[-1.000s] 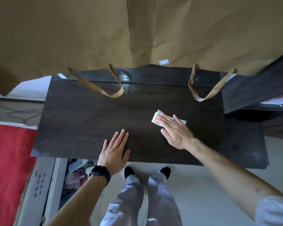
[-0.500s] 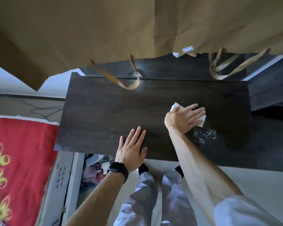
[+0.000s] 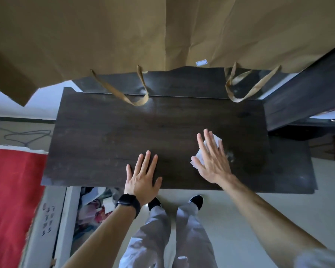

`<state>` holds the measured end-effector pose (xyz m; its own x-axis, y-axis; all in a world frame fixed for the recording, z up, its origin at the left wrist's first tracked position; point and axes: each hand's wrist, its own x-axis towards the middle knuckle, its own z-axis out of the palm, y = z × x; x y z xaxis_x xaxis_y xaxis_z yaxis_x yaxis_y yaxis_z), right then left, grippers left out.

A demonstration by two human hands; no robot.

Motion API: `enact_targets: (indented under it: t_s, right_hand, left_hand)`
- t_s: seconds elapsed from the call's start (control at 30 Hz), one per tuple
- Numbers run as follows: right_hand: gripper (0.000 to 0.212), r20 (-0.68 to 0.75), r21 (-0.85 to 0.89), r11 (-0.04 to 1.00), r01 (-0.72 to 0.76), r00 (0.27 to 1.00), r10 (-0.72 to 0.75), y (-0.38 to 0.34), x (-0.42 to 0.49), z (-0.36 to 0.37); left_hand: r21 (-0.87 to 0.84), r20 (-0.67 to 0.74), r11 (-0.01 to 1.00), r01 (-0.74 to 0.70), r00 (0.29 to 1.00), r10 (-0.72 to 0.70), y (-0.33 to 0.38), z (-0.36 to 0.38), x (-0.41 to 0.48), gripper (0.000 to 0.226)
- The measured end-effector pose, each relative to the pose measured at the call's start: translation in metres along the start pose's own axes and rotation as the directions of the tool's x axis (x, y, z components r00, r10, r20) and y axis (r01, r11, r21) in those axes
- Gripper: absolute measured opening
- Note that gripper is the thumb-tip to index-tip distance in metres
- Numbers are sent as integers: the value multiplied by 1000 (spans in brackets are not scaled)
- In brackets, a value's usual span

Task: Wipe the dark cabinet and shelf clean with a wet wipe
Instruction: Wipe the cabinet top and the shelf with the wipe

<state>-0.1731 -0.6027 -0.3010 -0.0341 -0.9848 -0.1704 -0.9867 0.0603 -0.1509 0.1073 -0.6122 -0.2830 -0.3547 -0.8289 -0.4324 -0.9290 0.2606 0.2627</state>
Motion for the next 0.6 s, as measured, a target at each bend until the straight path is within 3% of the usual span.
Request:
enact_targets:
  t_s: [0.07,0.13,0.2,0.3,0.37,0.43,0.6]
  right_hand:
    - [76,-58,129,916,-379,920,388,-27,15,0]
    - [77,41,216,763,-609,787,616,-57,33,1]
    - [77,34,184,792,-581,810,586,-78,41,11]
    - [70,-19,117,940,-320,946,324,-84,37,18]
    - [67,-28,90,971,-223,974,226,-63,26,18]
    - [66,-32,95,944,-317,947,321,-29,11,15]
    - [71,-16,136,748,-650,754,657,51,-38,9]
  left_hand:
    - [2,2,1000,7,1000,-7,2,0,1,76]
    - [13,1,1000,10,1000,-10,3,2,1,76]
    - [19,-6,1000,11,1000,-11,2,5,1,77]
    - [23,-22,1000,11,1000,-11,-2,9,2,76]
    - [26,-34,1000,6,999,-5,-3,11,2,75]
    - [30,-27,1000,6,1000,-5,-2,11,3,74]
    - [-7,-2,999,54,999,-54,12,6,3,75]
